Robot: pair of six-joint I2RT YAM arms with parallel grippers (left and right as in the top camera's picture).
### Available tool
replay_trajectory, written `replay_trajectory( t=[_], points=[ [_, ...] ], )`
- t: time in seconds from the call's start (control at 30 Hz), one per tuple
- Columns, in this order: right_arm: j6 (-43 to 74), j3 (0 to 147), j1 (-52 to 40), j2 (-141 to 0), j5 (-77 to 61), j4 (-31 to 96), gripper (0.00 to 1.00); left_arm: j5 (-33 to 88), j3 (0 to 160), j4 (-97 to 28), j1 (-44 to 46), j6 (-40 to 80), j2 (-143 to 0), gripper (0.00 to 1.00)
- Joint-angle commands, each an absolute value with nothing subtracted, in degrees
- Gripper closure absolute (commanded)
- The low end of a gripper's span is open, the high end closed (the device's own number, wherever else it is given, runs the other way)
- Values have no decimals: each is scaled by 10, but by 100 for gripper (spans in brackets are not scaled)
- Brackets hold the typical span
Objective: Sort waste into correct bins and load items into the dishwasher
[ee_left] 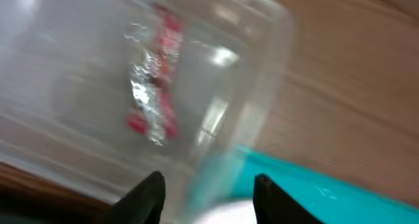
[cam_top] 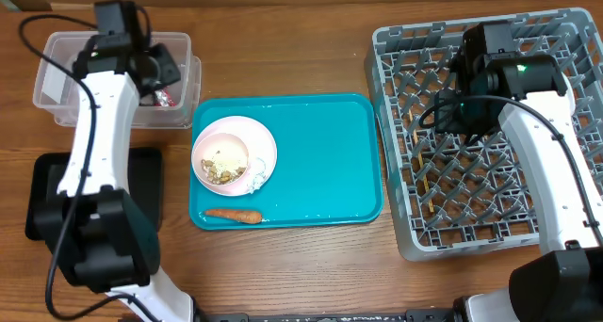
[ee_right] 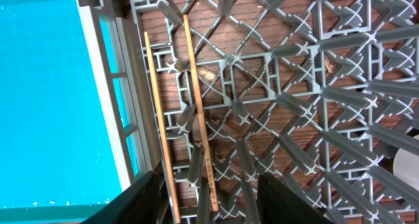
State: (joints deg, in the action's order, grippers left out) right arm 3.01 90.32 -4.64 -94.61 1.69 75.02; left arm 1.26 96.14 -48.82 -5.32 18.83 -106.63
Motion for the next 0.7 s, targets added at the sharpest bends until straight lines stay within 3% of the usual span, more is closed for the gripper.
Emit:
replay_trajectory(
  t=[0.0, 0.23, 0.47, 0.67],
  points=[
    [32, 916, -47, -936, 14, 749, 50, 73, 985, -564, 27, 191, -1029, 56],
    [32, 916, -48, -936, 13, 760, 49, -7, 961, -695, 137, 292, -1057, 51],
    [32, 916, -48, -936, 12, 770, 49, -32, 903, -693, 181, 398, -1085, 54],
    [32, 916, -48, -936, 12, 777, 49, -36, 862, -663, 180, 414, -1108, 53]
  ],
)
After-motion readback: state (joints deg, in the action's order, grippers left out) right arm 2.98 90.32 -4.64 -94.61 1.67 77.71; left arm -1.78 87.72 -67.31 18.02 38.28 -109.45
